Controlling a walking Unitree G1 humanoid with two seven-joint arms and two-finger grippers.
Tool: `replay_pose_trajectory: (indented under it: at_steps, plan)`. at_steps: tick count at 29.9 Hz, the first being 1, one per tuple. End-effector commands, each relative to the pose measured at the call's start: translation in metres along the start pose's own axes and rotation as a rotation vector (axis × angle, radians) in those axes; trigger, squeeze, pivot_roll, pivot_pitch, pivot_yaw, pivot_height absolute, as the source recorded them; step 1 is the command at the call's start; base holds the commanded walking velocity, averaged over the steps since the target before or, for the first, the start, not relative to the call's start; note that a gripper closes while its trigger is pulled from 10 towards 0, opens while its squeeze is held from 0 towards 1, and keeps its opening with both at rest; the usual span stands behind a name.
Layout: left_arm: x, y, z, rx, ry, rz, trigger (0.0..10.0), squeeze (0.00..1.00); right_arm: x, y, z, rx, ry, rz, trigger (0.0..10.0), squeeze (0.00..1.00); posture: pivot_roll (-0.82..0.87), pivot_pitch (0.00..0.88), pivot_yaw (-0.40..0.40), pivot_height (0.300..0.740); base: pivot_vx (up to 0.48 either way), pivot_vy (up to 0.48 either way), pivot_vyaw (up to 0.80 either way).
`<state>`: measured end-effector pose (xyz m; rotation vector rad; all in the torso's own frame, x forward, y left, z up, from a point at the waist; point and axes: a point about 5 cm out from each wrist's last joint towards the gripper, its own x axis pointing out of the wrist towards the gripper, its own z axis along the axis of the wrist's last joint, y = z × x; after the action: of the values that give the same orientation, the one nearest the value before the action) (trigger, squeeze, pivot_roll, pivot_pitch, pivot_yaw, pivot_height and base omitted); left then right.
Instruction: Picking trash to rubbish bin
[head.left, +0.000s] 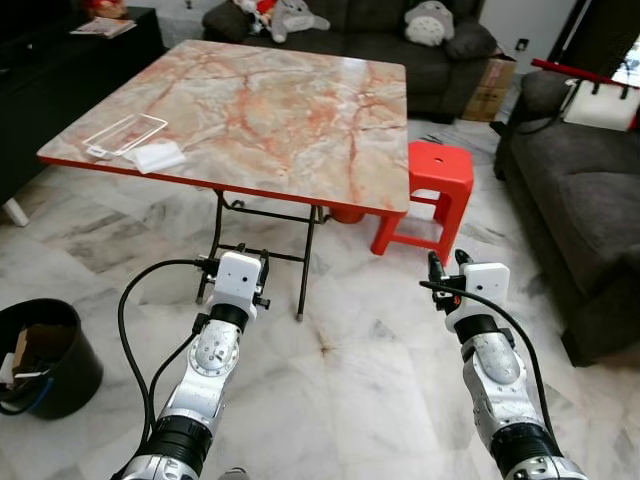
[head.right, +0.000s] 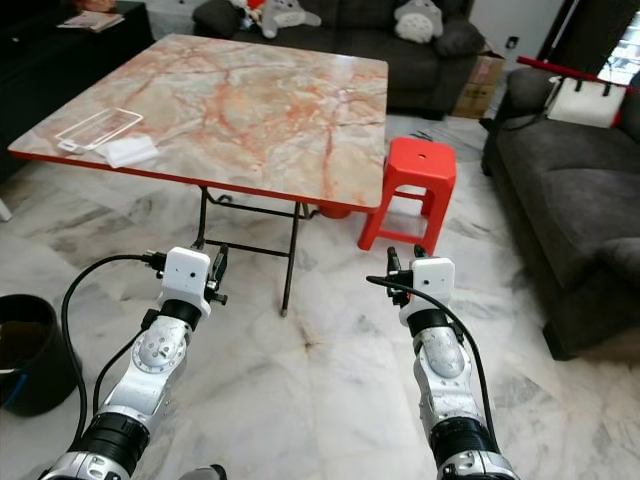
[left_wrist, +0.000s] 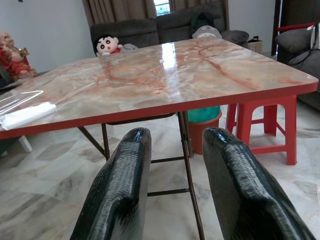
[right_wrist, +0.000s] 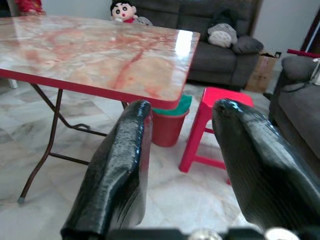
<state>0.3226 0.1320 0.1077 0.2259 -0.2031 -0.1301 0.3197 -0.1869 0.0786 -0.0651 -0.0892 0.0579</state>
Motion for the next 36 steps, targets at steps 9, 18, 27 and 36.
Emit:
replay_pose_trajectory:
  at_steps: [9,18,27,36]
  plan:
    - [0.0029,-0.0018,0.0017,0.005,0.005,-0.011,10.0,0.0,0.0016,0.0004,0.0024,-0.001,-0.006,0.013,10.0,0.0,0.17,0.092,-0.07,0.74,0.0,0.0,0.0]
    - [0.0026,-0.0029,-0.001,-0.004,0.021,-0.012,10.0,0.0,0.0016,0.0017,0.0028,-0.002,-0.01,0.017,10.0,0.0,0.17,0.094,-0.071,0.74,0.0,0.0,0.0]
    - [0.0033,-0.0058,-0.003,-0.003,0.039,-0.026,10.0,0.0,0.002,0.0022,0.0028,-0.003,-0.007,0.02,10.0,0.0,0.17,0.094,-0.073,0.74,0.0,0.0,0.0]
    - [0.005,-0.0044,-0.0017,-0.026,0.038,-0.009,10.0,0.0,0.0027,0.0043,0.0032,0.002,-0.007,0.026,10.0,0.0,0.16,0.093,-0.075,0.74,0.0,0.0,0.0]
